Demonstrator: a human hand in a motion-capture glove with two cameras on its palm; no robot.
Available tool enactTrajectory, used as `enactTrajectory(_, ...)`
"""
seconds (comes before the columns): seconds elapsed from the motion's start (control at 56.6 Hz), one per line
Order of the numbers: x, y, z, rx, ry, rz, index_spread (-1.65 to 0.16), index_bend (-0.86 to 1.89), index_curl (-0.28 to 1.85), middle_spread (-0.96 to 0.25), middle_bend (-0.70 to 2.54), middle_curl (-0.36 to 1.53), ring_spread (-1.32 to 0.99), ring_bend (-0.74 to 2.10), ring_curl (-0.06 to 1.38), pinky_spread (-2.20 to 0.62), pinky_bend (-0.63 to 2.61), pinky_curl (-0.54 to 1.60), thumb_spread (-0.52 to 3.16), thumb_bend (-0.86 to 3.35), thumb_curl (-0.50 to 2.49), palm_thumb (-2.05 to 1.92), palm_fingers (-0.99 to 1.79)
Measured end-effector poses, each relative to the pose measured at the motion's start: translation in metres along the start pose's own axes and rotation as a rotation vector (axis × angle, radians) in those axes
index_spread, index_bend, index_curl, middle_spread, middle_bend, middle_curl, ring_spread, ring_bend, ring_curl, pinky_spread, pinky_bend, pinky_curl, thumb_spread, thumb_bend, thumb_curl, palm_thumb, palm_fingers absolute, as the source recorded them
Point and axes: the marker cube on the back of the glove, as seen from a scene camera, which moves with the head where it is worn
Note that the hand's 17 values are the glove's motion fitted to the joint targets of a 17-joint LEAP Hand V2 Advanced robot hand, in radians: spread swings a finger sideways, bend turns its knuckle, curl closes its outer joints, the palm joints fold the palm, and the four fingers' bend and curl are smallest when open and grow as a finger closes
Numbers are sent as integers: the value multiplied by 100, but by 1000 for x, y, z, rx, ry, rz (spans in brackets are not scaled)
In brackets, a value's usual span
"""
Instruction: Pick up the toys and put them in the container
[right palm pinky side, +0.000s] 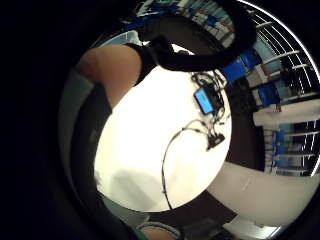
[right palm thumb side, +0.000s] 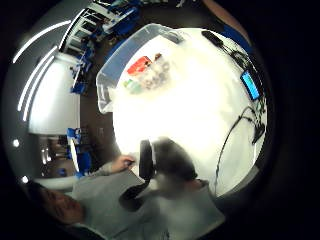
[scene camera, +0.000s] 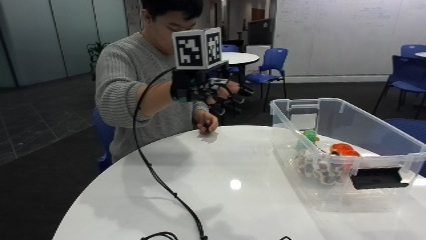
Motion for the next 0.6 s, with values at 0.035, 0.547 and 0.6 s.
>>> enactTrajectory(0.035, 1, 15, 5, 7, 8, 2, -39, 17, 39, -17, 15, 36, -14, 28, 43, 4, 111, 33, 123, -2, 34, -1, -7)
enactTrajectory(0.547, -26, 305, 134, 19, -90, 123, -40, 18, 39, -17, 18, 33, -13, 24, 41, 5, 98, 30, 127, -3, 29, -3, -3)
enactTrajectory(0.6, -24, 306, 135, 27, -93, 122, -40, 18, 39, -17, 17, 32, -13, 23, 40, 5, 97, 30, 128, -3, 28, -3, -3)
